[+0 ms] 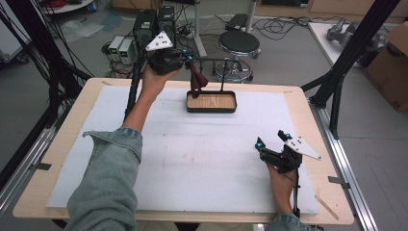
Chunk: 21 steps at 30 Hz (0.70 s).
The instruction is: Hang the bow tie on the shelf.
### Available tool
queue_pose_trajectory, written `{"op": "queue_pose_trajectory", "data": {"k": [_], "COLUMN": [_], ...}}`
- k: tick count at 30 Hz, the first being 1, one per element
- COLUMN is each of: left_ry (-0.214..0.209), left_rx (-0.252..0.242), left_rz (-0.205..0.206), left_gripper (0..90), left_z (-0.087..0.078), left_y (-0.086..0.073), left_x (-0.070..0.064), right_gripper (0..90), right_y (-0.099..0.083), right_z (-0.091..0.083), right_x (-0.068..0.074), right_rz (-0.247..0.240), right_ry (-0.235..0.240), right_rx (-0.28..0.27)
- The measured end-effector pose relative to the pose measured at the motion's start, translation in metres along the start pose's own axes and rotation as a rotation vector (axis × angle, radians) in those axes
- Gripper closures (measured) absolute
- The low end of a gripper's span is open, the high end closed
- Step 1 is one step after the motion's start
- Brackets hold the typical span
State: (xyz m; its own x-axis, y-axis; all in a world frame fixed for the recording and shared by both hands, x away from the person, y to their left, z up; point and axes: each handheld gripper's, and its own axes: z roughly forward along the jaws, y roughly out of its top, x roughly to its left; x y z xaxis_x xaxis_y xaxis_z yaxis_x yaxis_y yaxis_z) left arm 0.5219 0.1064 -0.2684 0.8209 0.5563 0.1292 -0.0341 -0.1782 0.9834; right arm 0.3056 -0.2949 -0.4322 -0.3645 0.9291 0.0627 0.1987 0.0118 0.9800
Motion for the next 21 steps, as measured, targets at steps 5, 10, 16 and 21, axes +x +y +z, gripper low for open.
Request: {"op": "queue_pose_trajectory", "data": {"k": [5,10,16,21], "left_ry": [0.008,0.005,0.026,0.052], "left_rx": [0.011,0.022,0.032,0.046], "left_rz": [-0.006,0.008,0.002,-0.004], "left_gripper": [83.5,83.5,83.5,83.5], "left_z": [0.004,0.01,0.011,0.008], "left_y": [-0.003,-0.002,-0.004,-0.008], "left_x": [0.006,0.009,0.019,0.03], "right_gripper": [11.3,11.3,11.3,11.3], "right_y": [0.0,0.0,-0.001,-0.001], "right_z": [0.0,0.0,-0.001,0.001], "right_x": [0.0,0.002,0.005,0.007], "right_rz": [0.0,-0.018,-0.021,-0.037], "right_ry": [0.008,0.007,0.006,0.002], "right_rx": [0.002,0.004,0.013,0.023]}}
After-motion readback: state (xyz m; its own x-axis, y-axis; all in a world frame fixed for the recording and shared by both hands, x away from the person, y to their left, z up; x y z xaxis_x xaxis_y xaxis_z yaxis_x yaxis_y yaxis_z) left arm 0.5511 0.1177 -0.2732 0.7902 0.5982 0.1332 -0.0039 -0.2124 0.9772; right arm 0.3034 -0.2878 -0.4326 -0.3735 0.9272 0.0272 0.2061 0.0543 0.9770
